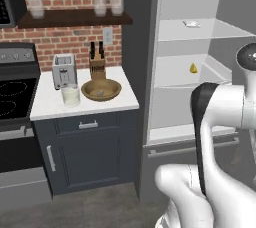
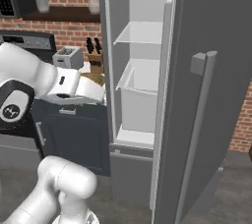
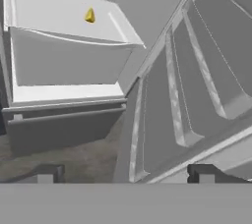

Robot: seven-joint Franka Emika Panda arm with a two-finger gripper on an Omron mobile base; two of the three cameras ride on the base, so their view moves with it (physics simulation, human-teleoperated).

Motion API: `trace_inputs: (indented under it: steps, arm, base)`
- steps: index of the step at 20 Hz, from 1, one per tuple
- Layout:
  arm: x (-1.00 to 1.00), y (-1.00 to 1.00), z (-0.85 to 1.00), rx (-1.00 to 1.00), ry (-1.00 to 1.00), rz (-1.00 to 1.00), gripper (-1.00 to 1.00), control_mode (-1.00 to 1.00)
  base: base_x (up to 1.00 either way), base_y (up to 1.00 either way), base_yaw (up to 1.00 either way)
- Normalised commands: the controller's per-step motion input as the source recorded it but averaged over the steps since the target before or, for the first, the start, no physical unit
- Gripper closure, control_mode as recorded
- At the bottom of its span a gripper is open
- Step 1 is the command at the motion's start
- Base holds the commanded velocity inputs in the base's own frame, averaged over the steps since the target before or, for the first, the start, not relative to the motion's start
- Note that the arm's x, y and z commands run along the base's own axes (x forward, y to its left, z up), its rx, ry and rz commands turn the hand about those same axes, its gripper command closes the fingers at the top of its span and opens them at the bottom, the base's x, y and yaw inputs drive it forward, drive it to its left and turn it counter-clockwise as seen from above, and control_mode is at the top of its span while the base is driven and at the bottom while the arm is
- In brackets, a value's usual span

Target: Grab a lemon wedge from the fridge and one ice cube from the ice bowl, and put them in the glass of lemonade.

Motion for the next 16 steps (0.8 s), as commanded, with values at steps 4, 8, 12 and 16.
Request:
trace_inputs:
  steps: [4, 8, 12, 16]
  arm:
    - [0.82, -0.73, -0.34, -0.28, 0.38, 0.00, -1.00, -1.00]
    - [0.84, -0.94, -0.37, -0.15, 0.28, 0.00, -1.00, -1.00]
    - [0.47, -1.00, -0.44, -0.07, 0.22, 0.00, -1.00, -1.00]
    - [-0.05, -1.00, -0.59, 0.00, 0.13, -0.04, -1.00, -1.00]
  base:
    - [0.00, 0.00, 0.00]
    - [0.00, 0.00, 0.00]
    - [0.00, 0.00, 0.00]
    - [0.00, 0.00, 0.00]
